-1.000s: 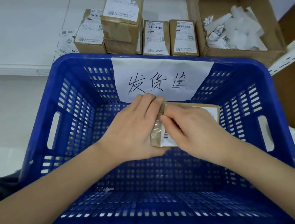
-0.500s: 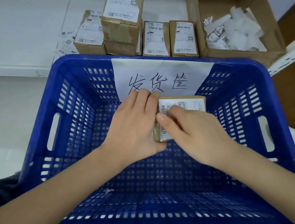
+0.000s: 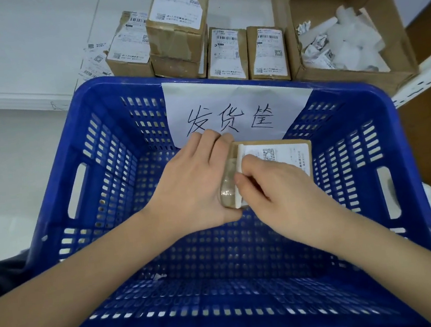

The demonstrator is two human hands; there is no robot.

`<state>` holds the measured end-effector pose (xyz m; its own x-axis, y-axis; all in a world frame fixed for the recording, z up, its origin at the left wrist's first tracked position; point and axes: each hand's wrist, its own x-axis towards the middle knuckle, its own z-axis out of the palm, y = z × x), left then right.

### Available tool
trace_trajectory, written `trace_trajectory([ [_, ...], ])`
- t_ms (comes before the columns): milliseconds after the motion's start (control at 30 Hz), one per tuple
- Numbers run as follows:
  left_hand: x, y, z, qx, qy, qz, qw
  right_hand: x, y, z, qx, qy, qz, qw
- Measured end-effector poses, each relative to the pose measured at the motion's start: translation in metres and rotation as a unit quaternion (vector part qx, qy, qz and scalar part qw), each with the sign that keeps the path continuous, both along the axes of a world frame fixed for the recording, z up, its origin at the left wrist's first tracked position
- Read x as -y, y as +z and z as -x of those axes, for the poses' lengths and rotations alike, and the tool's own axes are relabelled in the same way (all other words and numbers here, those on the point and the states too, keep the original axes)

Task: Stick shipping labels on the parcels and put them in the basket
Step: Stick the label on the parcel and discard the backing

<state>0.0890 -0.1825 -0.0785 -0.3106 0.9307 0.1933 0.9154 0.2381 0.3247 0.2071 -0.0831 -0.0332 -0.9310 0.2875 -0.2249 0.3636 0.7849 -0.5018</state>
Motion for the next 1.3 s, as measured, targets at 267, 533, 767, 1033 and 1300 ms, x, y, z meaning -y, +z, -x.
trace_trajectory([
  [267,-0.001,-0.002,0.003,0.02,-0.028,-0.017,0.999,-0.009,0.009,-0.002,-0.011,-0.02,0.063,0.998],
  [533,0.0,-0.004,0.014,0.049,-0.057,-0.039,0.996,-0.013,0.013,-0.004,-0.031,-0.032,0.12,0.992],
  [767,0.0,0.001,0.014,0.052,-0.046,-0.031,0.997,-0.026,0.027,-0.005,-0.016,-0.015,0.149,0.989],
  [1033,0.0,-0.002,-0.011,-0.064,-0.002,0.052,0.997,-0.004,0.006,-0.003,-0.046,0.009,0.127,0.991],
  [1300,-0.001,0.003,-0.008,-0.05,0.019,0.046,0.997,-0.019,0.015,0.0,-0.027,0.002,0.173,0.985],
])
